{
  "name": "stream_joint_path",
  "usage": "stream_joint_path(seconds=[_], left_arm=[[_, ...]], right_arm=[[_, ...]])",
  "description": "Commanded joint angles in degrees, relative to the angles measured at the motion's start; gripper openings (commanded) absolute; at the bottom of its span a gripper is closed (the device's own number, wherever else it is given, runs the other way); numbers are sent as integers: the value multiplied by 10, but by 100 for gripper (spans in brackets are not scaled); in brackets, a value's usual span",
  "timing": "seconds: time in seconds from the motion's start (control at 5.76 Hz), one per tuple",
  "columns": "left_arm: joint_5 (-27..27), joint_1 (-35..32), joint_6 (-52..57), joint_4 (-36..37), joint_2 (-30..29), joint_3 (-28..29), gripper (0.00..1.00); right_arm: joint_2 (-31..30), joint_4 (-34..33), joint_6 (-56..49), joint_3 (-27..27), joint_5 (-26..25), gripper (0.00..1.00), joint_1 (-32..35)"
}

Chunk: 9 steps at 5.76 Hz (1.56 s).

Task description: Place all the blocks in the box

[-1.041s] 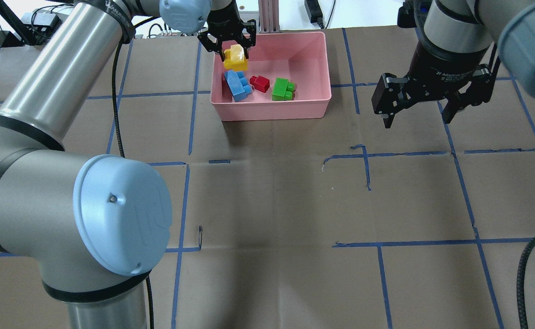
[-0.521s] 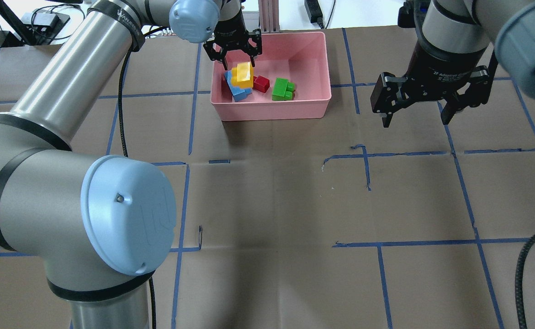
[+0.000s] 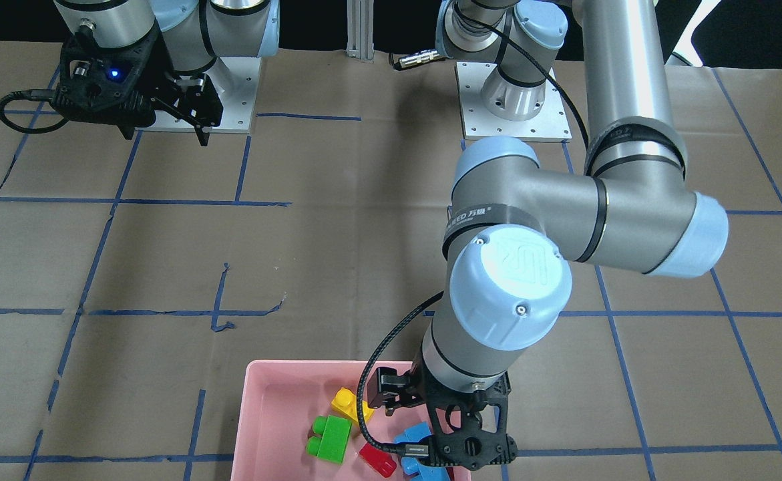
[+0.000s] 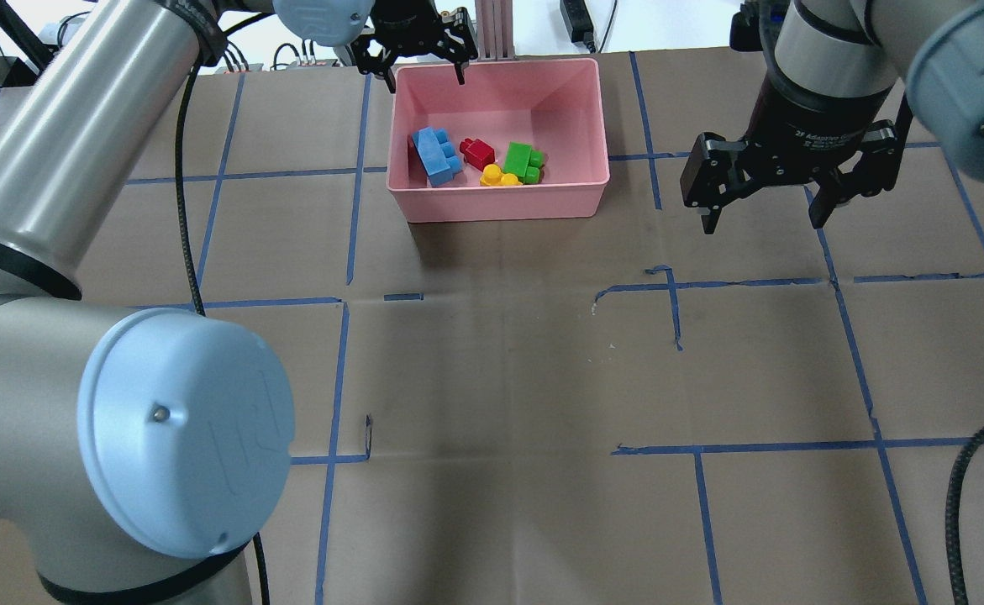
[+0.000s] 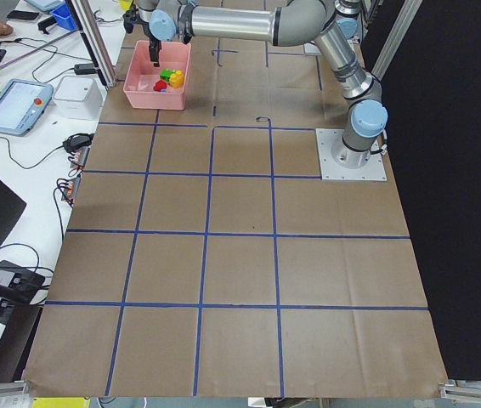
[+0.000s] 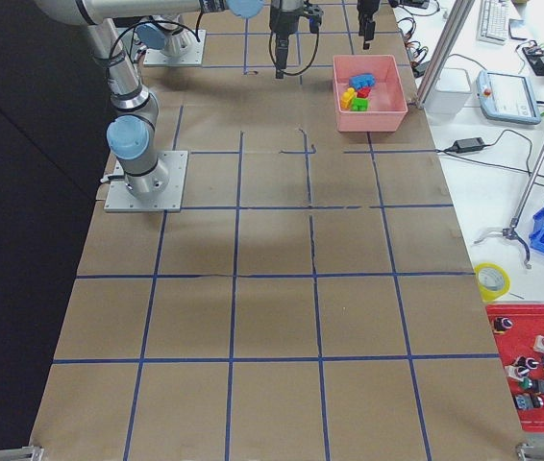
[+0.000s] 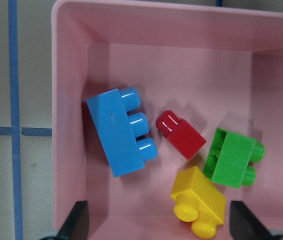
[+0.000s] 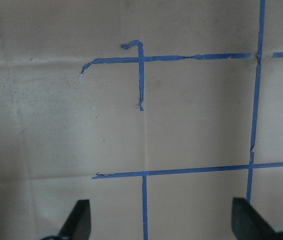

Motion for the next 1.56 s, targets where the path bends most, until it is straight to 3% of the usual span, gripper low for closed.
stream_joint_path(seconds=[0.0, 0.35, 0.69, 0.87, 1.39], left_arm=[[0, 58, 103, -93, 114, -55, 99], [3, 100, 180, -112, 253, -210, 99], [14, 98, 175, -106, 358, -329, 99], [47, 93, 166, -94, 365, -343, 99], [38, 92, 163, -90, 369, -343, 99]], right_arm=[[1, -1, 0, 0, 0, 100, 0], [2, -1, 0, 0, 0, 100, 0], [2, -1, -1, 0, 0, 100, 0], [2, -1, -1, 0, 0, 100, 0], [2, -1, 1, -1, 0, 100, 0]])
